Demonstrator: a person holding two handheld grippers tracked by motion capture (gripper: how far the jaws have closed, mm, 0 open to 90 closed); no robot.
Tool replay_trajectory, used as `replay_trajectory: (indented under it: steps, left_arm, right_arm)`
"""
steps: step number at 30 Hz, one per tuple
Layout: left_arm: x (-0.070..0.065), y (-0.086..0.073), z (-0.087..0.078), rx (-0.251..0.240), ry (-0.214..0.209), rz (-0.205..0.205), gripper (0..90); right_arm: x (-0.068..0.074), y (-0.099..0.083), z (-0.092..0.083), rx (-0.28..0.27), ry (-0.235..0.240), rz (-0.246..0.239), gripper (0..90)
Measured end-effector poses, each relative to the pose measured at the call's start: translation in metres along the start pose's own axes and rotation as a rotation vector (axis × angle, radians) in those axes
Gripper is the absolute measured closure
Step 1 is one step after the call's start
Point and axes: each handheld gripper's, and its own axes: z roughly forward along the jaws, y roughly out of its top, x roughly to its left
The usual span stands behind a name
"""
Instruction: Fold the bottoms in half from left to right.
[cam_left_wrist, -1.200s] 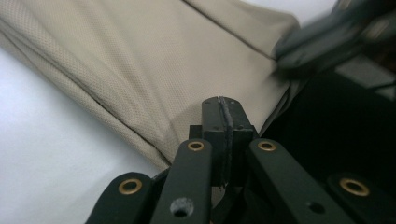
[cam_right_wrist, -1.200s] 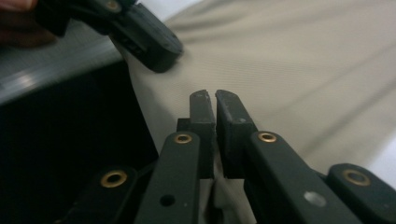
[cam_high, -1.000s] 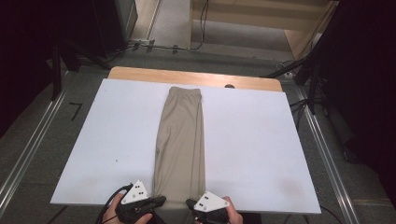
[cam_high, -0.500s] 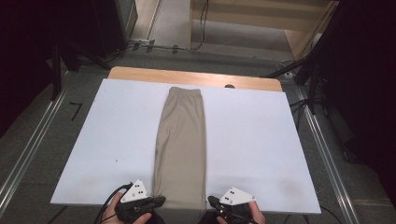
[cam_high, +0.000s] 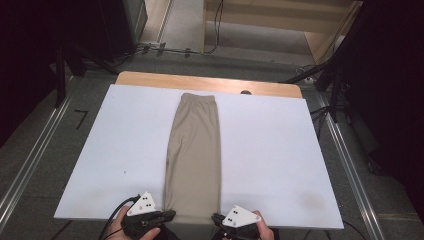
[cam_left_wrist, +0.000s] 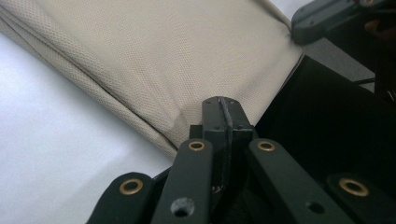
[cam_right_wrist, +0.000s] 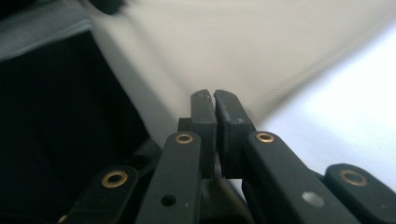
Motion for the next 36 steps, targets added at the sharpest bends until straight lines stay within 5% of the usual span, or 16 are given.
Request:
replay_trajectory:
  steps: [3, 5, 7, 14, 20, 23, 25, 28, 36]
  left_arm:
    - [0.000, -0.001, 0.000, -0.008, -0.016, 0.009, 89.7]
    - [0.000, -0.001, -0.001, -0.029, -0.030, 0.015, 78.3]
    - [-0.002, 0.000, -0.005, -0.056, 0.007, 0.048, 64.5]
    - [0.009, 0.018, -0.021, -0.190, -0.025, 0.059, 35.1]
    - [0.024, 0.037, -0.032, -0.247, -0.027, 0.058, 15.1]
    - [0.034, 0.047, -0.036, -0.278, -0.018, 0.066, 13.5]
    - [0.042, 0.055, -0.037, -0.286, -0.014, 0.069, 11.3]
    - [0.053, 0.066, -0.037, -0.292, -0.004, 0.082, 8.6]
    - [0.079, 0.099, -0.024, -0.294, -0.019, 0.098, 1.8]
  right_arm:
    - [-0.009, -0.004, -0.007, -0.012, -0.008, 0.031, 80.7]
    - [-0.017, -0.006, -0.012, -0.048, 0.007, 0.059, 70.0]
    - [-0.024, -0.005, -0.016, -0.089, 0.011, 0.095, 56.2]
    - [-0.043, 0.003, -0.030, -0.161, -0.062, 0.149, 15.9]
    - [-0.059, 0.016, -0.045, -0.211, -0.030, 0.152, 2.6]
    - [-0.067, 0.023, -0.049, -0.240, -0.033, 0.152, 0.0]
    - [-0.074, 0.027, -0.049, -0.252, -0.092, 0.172, 0.0]
    - [-0.088, 0.034, -0.049, -0.274, -0.088, 0.191, 0.0]
    - [-0.114, 0.055, -0.040, -0.284, -0.103, 0.137, 0.0]
